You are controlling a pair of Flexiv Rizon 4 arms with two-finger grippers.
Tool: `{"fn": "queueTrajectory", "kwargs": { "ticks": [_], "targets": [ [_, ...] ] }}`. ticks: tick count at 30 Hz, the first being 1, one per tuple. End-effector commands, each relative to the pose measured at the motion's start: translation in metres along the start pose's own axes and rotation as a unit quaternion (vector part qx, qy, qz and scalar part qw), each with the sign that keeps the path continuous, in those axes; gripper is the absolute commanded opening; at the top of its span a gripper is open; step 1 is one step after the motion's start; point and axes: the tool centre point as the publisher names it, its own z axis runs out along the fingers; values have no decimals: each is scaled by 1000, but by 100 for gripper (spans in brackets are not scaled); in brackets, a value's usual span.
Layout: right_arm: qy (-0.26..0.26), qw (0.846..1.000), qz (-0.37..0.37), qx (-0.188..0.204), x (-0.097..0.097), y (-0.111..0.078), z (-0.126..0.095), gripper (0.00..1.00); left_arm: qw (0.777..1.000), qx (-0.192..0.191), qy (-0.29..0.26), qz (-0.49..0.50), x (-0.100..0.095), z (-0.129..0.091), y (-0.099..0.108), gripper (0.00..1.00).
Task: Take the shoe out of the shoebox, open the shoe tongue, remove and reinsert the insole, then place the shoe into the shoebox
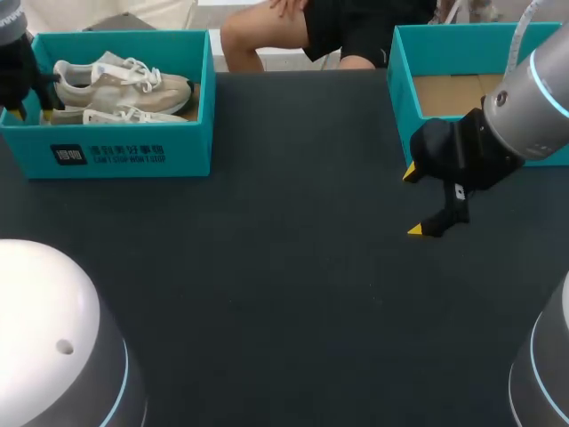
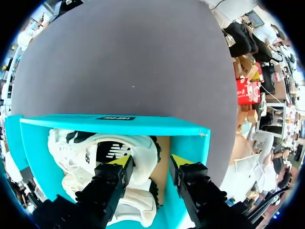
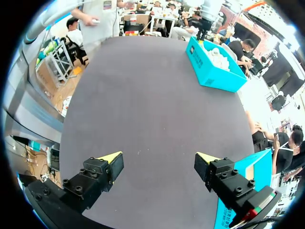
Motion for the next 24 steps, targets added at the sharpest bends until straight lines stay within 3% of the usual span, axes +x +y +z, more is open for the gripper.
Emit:
{"fn": "queueTrajectory", "kwargs": {
  "ticks": [1,10,15,23,24],
  "targets": [
    [-1,1000,0,1,1,0,1,100,1000,3,0,9,-1,8,6,59],
    [-1,1000,0,1,1,0,1,100,1000,6,4,29,4,27,6,60],
    [-1,1000,0,1,1,0,1,100,998,-7,27,60,0,40,8,53],
    [-1,1000,0,1,1,0,1,100,998,8,24,63,-1,55,7,47],
    [-1,1000,0,1,1,0,1,100,998,10,23,63,-1,57,7,39]
  ]
}}
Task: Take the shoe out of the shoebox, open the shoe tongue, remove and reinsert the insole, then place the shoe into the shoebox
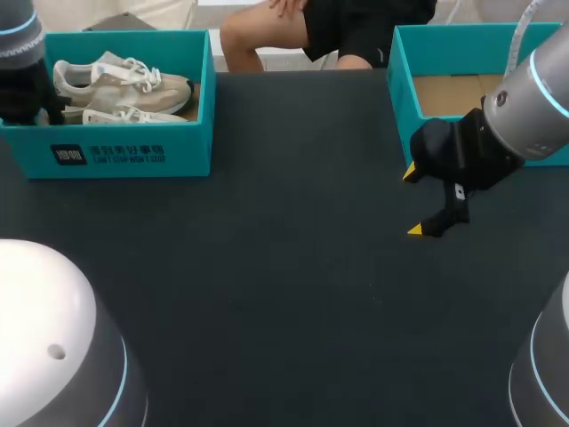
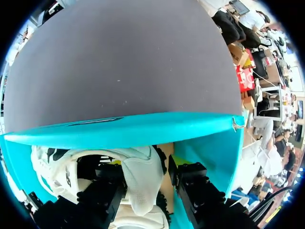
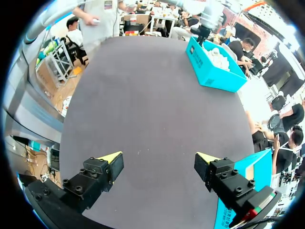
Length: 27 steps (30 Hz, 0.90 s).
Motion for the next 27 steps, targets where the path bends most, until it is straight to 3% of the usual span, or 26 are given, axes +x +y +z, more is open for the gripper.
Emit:
{"fn": "queueTrajectory", "kwargs": {
  "ticks": [1,3,9,13,27],
  "targets": [
    [-1,1000,0,1,1,0,1,100,1000,6,-2,0,1,8,4,28],
    [-1,1000,0,1,1,0,1,100,1000,7,-1,3,2,7,3,0],
    [-1,1000,0,1,1,0,1,100,1000,9,10,13,7,-4,1,0],
    [-1,1000,0,1,1,0,1,100,1000,12,13,16,11,-24,0,0],
    [-1,1000,0,1,1,0,1,100,999,29,34,-3,33,-126,14,0]
  ]
}}
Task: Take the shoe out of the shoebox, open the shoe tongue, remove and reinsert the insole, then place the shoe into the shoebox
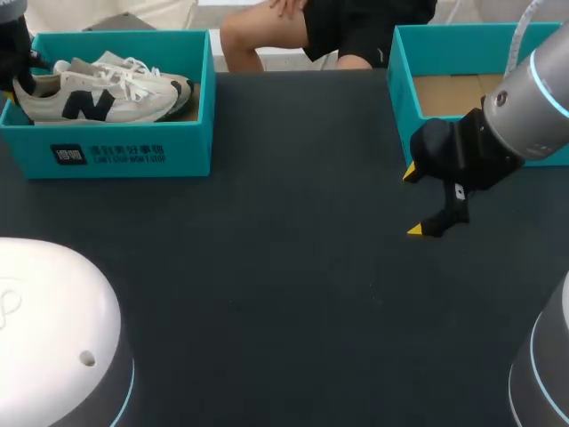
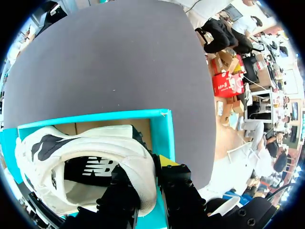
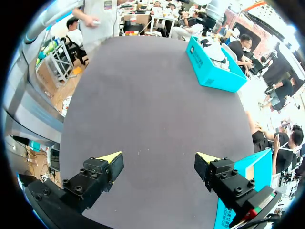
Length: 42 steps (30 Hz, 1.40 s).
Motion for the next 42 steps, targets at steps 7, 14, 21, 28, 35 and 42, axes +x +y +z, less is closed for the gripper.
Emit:
{"fn": "queueTrajectory", "kwargs": {
  "ticks": [7,14,21,28,35,42],
  "targets": [
    [-1,1000,0,1,1,0,1,100,1000,12,15,-15,5,-82,-1,0],
    [-1,1000,0,1,1,0,1,100,1000,-8,2,-22,8,-99,1,0],
    [-1,1000,0,1,1,0,1,100,1000,-8,2,-22,8,-99,1,0],
    [-1,1000,0,1,1,0,1,100,1000,-17,-3,-8,1,-102,-6,0],
    [-1,1000,0,1,1,0,1,100,996,-58,55,-26,-36,-124,-49,0],
    [-1,1000,0,1,1,0,1,100,992,-86,67,-70,-63,-138,-85,0]
  ]
}}
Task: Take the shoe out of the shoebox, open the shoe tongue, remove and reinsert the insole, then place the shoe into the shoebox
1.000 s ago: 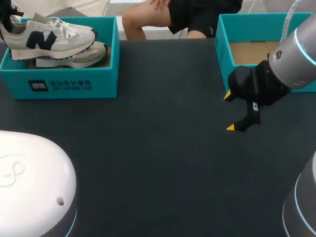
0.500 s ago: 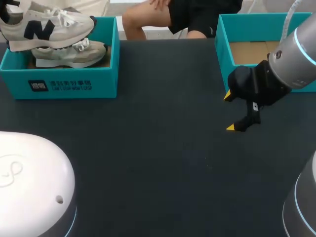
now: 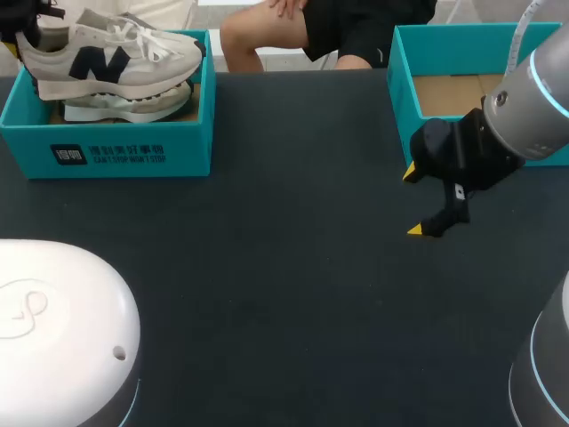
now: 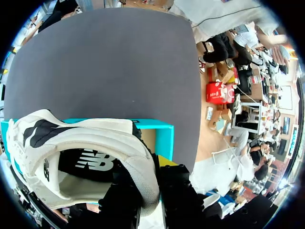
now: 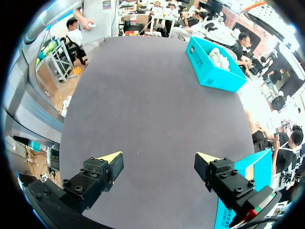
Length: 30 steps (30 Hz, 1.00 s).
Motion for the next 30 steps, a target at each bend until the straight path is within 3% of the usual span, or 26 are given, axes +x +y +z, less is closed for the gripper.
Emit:
{"fn": "queueTrajectory", "kwargs": {
  "ticks": [1,11,30],
  "targets": [
    [-1,1000,0,1,1,0,1,100,998,-58,20,-10,-11,-14,-51,0],
    [-1,1000,0,1,1,0,1,100,999,-40,17,-10,-55,-24,-107,0],
    [-1,1000,0,1,1,0,1,100,1000,-17,-8,20,-165,-27,-175,0]
  ]
}}
